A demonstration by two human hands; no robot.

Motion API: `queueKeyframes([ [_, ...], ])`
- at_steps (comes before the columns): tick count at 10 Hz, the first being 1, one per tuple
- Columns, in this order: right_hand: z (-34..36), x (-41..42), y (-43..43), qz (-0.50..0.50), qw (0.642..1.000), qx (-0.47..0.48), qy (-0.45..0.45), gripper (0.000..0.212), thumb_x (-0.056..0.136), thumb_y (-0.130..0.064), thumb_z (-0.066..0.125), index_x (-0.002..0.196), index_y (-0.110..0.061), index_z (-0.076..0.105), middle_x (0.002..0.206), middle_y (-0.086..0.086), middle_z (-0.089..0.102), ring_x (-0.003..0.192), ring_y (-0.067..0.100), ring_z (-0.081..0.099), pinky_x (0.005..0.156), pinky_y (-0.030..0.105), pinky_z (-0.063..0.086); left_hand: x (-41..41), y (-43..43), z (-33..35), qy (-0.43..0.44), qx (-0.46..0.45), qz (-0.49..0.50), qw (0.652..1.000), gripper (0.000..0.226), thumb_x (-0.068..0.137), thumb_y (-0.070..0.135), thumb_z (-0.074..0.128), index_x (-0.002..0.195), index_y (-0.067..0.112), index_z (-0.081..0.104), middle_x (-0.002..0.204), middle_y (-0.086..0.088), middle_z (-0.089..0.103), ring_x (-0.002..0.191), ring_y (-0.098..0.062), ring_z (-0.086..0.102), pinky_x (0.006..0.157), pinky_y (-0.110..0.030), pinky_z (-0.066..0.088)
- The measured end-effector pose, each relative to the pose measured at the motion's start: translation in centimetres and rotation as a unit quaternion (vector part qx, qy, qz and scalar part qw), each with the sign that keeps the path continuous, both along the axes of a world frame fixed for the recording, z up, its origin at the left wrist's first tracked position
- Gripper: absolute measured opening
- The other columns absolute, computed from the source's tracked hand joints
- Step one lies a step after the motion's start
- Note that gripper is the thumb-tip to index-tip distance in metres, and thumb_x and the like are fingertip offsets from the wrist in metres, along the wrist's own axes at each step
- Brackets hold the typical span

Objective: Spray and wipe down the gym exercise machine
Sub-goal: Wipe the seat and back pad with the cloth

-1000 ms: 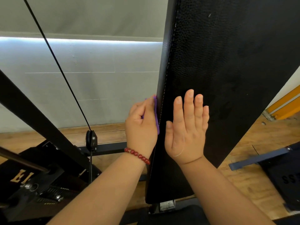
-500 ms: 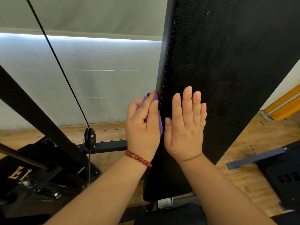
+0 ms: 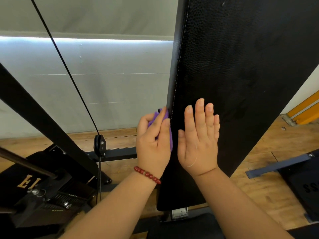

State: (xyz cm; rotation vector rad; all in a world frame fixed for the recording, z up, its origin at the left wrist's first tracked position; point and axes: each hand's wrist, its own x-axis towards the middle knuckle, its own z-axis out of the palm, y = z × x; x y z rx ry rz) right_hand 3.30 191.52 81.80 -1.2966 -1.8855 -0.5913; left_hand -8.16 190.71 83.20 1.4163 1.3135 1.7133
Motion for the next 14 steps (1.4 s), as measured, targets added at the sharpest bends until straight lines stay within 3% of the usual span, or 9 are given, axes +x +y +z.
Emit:
queueKeyframes([
  [2,-1.8,-0.3,-0.8,-0.006,0.999,-0.03,0.014,0.056,0.106,-0.029,0.021,0.156,-0.023,-0.006,0.162,-0.004,-0.016,0.15,0.019,-0.01,0.122,0.04,-0.003,0.3,1.0,2.9,-0.039,-0.014,0.016,0.999,0.025,0.1,0.033,0.048,0.121,0.026,0.059,0.104,0.0,0.057,0.089,0.01,0.056,0.077,-0.004,0.041],
  [4,-1.8,-0.2,-0.8,-0.007,1.0,-0.027,0.014,0.056,0.106,-0.03,0.02,0.156,-0.023,-0.006,0.162,-0.005,-0.016,0.15,0.018,-0.01,0.122,0.04,-0.003,0.8,-0.5,-0.6,-0.028,-0.08,0.03,0.996,0.025,0.096,0.043,0.048,0.115,0.033,0.062,0.101,-0.001,0.058,0.085,-0.001,0.057,0.073,-0.007,0.044],
  [6,-2.2,-0.4,-0.6,-0.013,1.0,-0.014,0.016,0.057,0.106,-0.029,0.021,0.156,-0.022,-0.005,0.163,-0.003,-0.016,0.15,0.019,-0.01,0.122,0.04,-0.004,1.1,0.0,2.3,-0.099,-0.102,0.04,0.989,0.023,0.099,0.031,0.047,0.097,0.032,0.071,0.094,-0.004,0.066,0.085,0.005,0.06,0.075,-0.005,0.042],
  [8,-2.5,-0.1,-0.4,-0.012,1.0,-0.004,0.01,0.057,0.106,-0.03,0.022,0.156,-0.022,-0.005,0.163,-0.003,-0.015,0.15,0.018,-0.009,0.122,0.039,-0.003,1.6,-0.1,0.7,-0.077,-0.116,0.058,0.989,0.031,0.1,0.026,0.048,0.094,0.01,0.074,0.092,-0.011,0.062,0.076,0.001,0.058,0.068,-0.007,0.043],
  [10,-2.5,-0.2,-0.3,-0.015,1.0,-0.002,0.008,0.057,0.106,-0.03,0.02,0.156,-0.021,-0.006,0.162,-0.004,-0.017,0.15,0.018,-0.011,0.122,0.039,-0.004,0.8,0.1,0.4,-0.081,-0.156,0.032,0.984,0.043,0.099,0.039,0.047,0.082,0.007,0.072,0.08,-0.016,0.063,0.08,-0.013,0.064,0.072,-0.008,0.045],
  [11,-2.5,-0.2,-0.3,-0.012,1.0,-0.002,0.009,0.057,0.106,-0.03,0.02,0.156,-0.022,-0.006,0.162,-0.004,-0.017,0.15,0.018,-0.011,0.122,0.039,-0.004,1.0,-0.2,1.1,-0.077,-0.134,0.039,0.987,0.038,0.1,0.031,0.048,0.085,0.007,0.074,0.084,-0.011,0.063,0.084,0.002,0.06,0.074,-0.003,0.04],
  [12,-2.4,-0.2,-0.5,-0.007,1.0,-0.006,0.012,0.057,0.106,-0.03,0.02,0.156,-0.022,-0.007,0.162,-0.004,-0.017,0.15,0.018,-0.011,0.122,0.039,-0.005,1.2,-0.3,-0.2,-0.103,-0.189,0.046,0.975,0.023,0.099,0.031,0.051,0.093,0.028,0.073,0.098,-0.001,0.066,0.087,0.006,0.061,0.077,-0.009,0.046],
  [13,-2.4,-0.2,-0.4,-0.008,1.0,-0.006,0.008,0.057,0.106,-0.03,0.02,0.156,-0.022,-0.006,0.162,-0.004,-0.017,0.15,0.018,-0.011,0.122,0.039,-0.004,1.0,-0.2,-1.3,-0.112,-0.251,0.037,0.961,0.024,0.096,0.04,0.051,0.094,0.033,0.074,0.096,-0.005,0.068,0.093,-0.011,0.065,0.089,-0.036,0.054],
  [14,-2.6,-0.1,-0.5,-0.002,1.0,-0.002,0.011,0.057,0.106,-0.03,0.021,0.156,-0.022,-0.006,0.162,-0.004,-0.017,0.15,0.018,-0.011,0.122,0.039,-0.004,1.0,-0.1,0.3,-0.119,-0.207,0.041,0.97,0.033,0.097,0.044,0.049,0.079,0.03,0.073,0.083,-0.014,0.066,0.086,-0.019,0.066,0.087,-0.034,0.053],
])
